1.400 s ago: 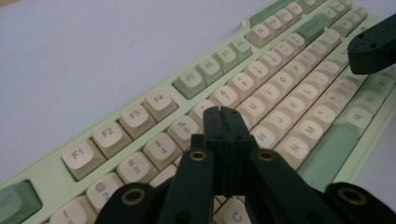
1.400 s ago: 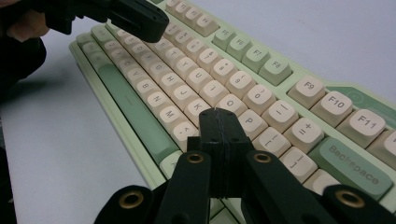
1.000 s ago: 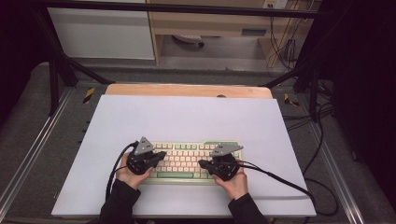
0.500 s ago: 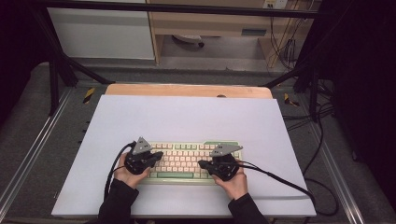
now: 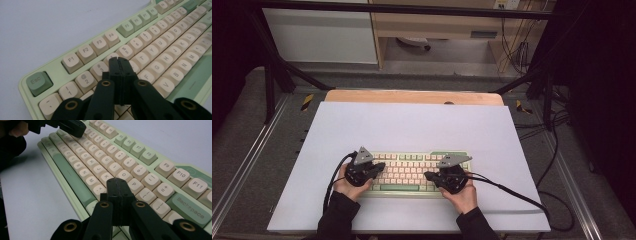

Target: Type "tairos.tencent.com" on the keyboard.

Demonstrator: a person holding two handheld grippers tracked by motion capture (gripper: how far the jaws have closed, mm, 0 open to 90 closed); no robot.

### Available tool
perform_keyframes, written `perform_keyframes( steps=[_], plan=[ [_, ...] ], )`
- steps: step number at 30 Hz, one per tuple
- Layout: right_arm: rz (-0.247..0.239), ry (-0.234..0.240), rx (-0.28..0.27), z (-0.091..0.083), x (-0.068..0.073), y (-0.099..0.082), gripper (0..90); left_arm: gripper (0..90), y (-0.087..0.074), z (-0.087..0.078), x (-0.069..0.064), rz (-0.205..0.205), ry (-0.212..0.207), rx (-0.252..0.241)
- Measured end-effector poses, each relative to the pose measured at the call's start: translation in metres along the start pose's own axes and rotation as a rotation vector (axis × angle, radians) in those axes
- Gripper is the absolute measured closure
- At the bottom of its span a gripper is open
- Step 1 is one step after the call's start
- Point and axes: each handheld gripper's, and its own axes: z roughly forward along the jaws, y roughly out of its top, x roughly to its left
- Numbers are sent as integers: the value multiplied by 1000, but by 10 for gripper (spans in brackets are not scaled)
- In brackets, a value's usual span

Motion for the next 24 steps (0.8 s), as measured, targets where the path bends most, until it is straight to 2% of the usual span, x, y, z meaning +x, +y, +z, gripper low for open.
perform_keyframes(
  steps=[6, 8, 24],
  plan=[
    [-2, 1, -1, 0, 0, 0, 900, 900, -1, 2, -1, 7, -2, 6],
    [-2, 0, -2, 0, 0, 0, 900, 900, -2, 4, -2, 11, -3, 22],
    [6, 4, -14, -2, 1, 1, 900, 900, 1, -8, -3, 11, -18, -16]
  ],
)
